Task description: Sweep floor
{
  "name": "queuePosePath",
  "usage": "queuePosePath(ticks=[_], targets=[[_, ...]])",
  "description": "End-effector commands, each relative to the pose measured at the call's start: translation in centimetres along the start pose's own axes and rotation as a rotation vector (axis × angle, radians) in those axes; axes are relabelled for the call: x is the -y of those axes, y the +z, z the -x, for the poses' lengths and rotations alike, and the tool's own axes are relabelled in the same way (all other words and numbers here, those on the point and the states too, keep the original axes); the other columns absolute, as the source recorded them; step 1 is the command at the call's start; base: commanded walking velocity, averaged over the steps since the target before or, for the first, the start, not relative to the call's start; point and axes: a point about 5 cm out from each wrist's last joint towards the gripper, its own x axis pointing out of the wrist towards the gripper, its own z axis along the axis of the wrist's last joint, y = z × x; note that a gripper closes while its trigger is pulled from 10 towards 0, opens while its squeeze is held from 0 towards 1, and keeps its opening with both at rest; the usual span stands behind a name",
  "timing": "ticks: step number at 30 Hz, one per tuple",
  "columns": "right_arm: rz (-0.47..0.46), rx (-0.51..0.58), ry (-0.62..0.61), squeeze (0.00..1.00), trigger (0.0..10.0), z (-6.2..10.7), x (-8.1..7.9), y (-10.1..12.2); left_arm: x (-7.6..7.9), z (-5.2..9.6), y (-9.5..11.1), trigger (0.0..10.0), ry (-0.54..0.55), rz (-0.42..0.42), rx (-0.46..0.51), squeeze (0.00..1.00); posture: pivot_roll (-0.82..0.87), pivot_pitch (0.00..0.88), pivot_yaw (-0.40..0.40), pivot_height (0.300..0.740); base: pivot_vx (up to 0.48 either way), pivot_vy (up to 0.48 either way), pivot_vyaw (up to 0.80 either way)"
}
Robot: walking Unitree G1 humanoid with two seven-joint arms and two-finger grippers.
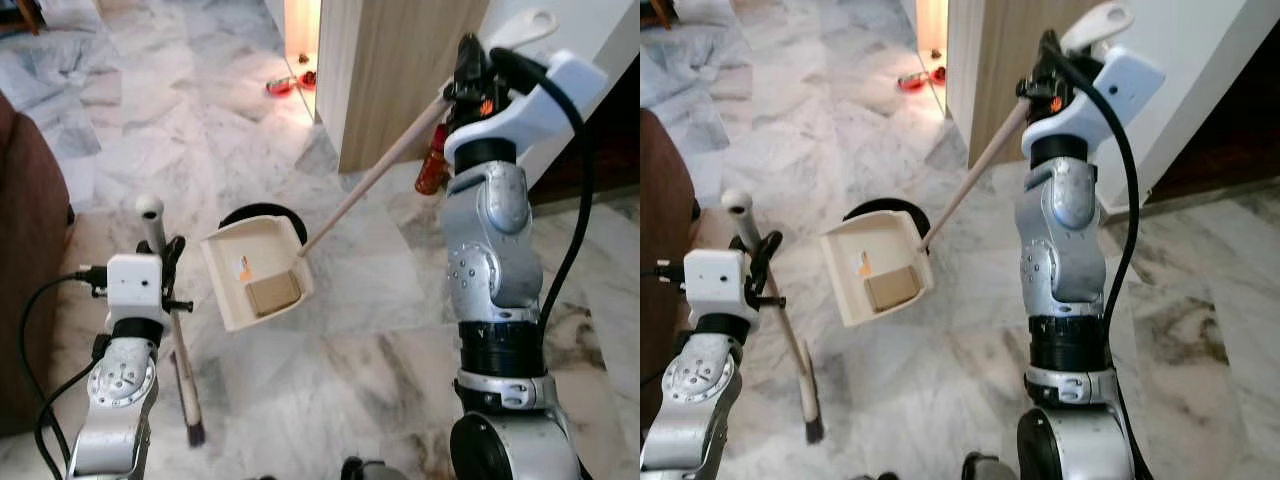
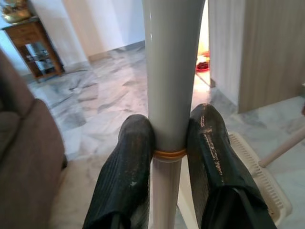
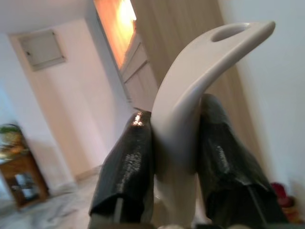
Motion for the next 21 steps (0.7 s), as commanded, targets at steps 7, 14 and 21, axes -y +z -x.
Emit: queuePosePath(ticks=[7,14,21], targets=[[-0.022,0.108,0.056,0.00,10.0,-0.19,-1.32,2.05,-0.41,0.12,1.09,10.0,0.013,-0.016,0.055,0.00,0.00,0.158,-0.031,0.740,0.376,0.000,0.07],[-0.034,0.099,0.066,0.00,10.0,-0.15,-1.53,1.89,-0.27,0.08,1.02,10.0,0.004,-0.019,0.049,0.00,0.00,0.160,-0.030,0.740,0.374,0.000,0.24],[-0.045,0.093,0.068,0.00,10.0,-0.14,-1.54,1.81,-0.21,0.15,1.02,10.0,0.001,-0.016,0.048,0.00,0.00,0.162,-0.032,0.740,0.375,0.000,0.00]])
